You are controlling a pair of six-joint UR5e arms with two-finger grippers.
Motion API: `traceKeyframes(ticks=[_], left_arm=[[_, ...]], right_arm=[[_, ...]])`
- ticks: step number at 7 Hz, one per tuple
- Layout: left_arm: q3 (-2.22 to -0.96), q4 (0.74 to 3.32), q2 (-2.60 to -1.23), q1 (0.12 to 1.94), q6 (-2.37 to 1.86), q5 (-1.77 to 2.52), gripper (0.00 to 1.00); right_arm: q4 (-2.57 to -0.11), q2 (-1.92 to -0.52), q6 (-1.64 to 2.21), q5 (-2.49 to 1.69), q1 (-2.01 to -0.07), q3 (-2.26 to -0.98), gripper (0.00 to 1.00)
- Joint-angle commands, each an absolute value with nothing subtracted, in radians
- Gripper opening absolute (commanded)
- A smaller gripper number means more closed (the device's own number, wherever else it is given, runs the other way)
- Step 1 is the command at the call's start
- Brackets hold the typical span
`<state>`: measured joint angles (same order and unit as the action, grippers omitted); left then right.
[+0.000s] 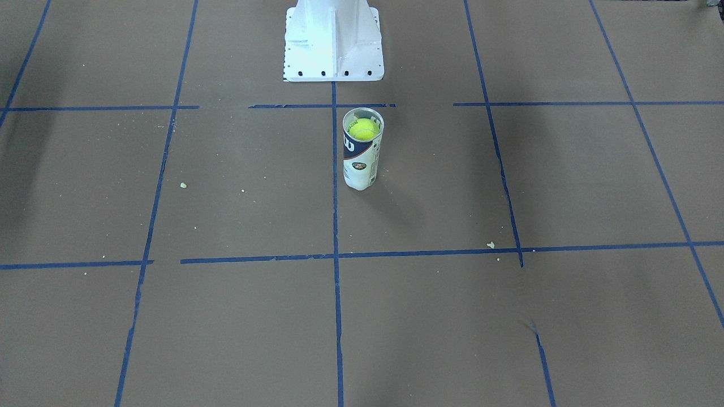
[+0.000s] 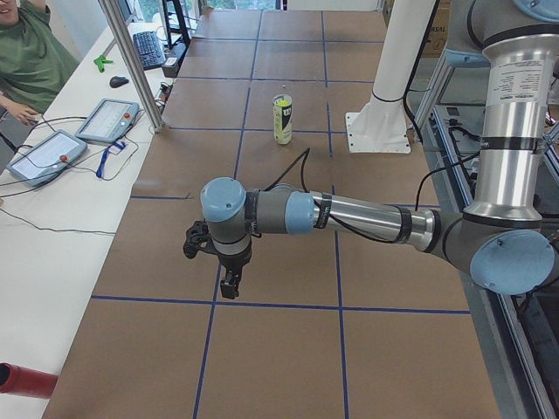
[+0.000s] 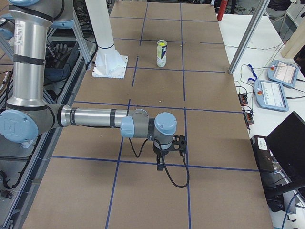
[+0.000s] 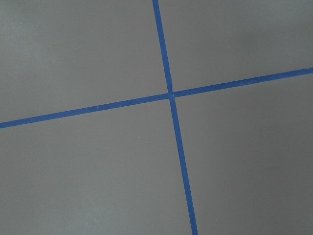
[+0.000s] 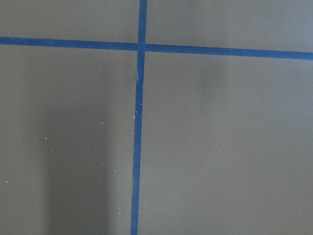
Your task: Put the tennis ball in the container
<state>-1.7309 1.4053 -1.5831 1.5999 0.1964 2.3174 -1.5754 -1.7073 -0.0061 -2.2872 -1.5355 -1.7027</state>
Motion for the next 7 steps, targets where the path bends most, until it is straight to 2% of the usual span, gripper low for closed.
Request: traceKeyframes(ticks=[1,7], left_arm=[[-1.741,1.401,-1.582,1.603,0.196,2.316,1.00],[-1.761,1.399,-1.568,1.603,0.196,2.318,1.00]], right_arm=[[-1.575,-1.707,-0.006,-2.287,-1.536,-1.703,1.00],[-1.575,-1.707,-0.006,-2.287,-1.536,-1.703,1.00]])
